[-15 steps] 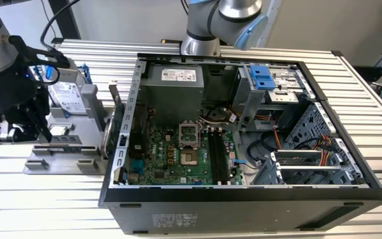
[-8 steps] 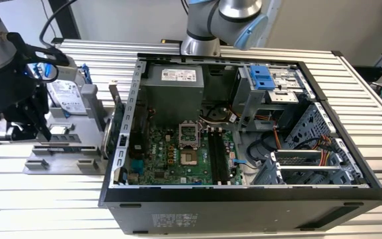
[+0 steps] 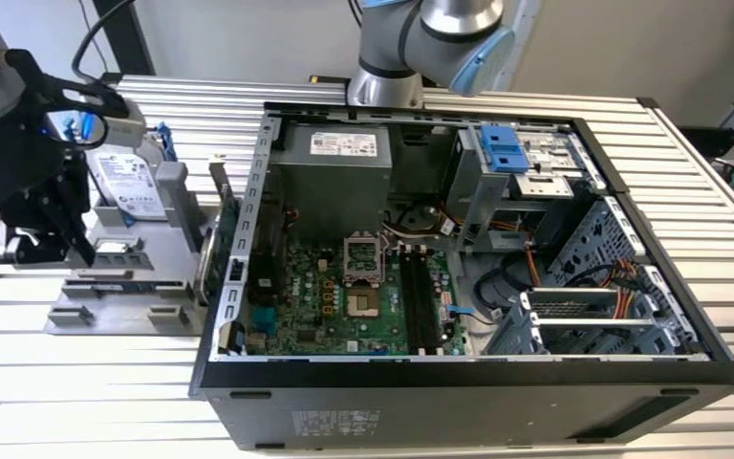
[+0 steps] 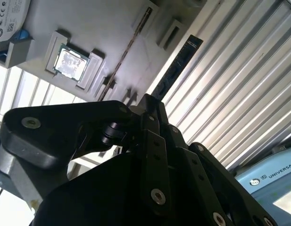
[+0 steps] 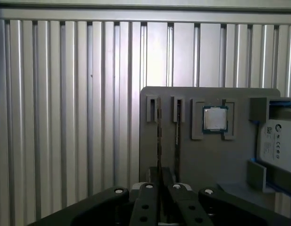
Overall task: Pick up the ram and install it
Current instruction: 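Pick up the ram and move it above insertion slot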
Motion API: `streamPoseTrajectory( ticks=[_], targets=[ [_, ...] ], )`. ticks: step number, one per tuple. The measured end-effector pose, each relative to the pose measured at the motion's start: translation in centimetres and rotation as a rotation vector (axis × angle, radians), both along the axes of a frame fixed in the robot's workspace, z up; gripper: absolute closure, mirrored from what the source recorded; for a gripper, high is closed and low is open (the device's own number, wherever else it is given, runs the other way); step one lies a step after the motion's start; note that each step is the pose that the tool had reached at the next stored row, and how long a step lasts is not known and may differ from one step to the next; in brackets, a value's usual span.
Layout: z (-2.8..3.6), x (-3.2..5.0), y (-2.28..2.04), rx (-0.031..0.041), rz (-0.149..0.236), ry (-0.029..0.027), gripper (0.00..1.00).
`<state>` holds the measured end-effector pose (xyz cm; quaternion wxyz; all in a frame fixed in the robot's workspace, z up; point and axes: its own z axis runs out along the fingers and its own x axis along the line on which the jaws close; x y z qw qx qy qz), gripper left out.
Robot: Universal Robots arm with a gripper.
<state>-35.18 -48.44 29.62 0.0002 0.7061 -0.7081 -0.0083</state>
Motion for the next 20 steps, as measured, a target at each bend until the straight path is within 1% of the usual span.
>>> streamPoseTrajectory(
  ticks=[9,20],
  targets=[
    [1.09,0.0,0.0,0.0003,0.0,0.0001,1.0],
    [2.22,0.0,0.0,0.0013,0.0,0.0,1.0]
  ],
)
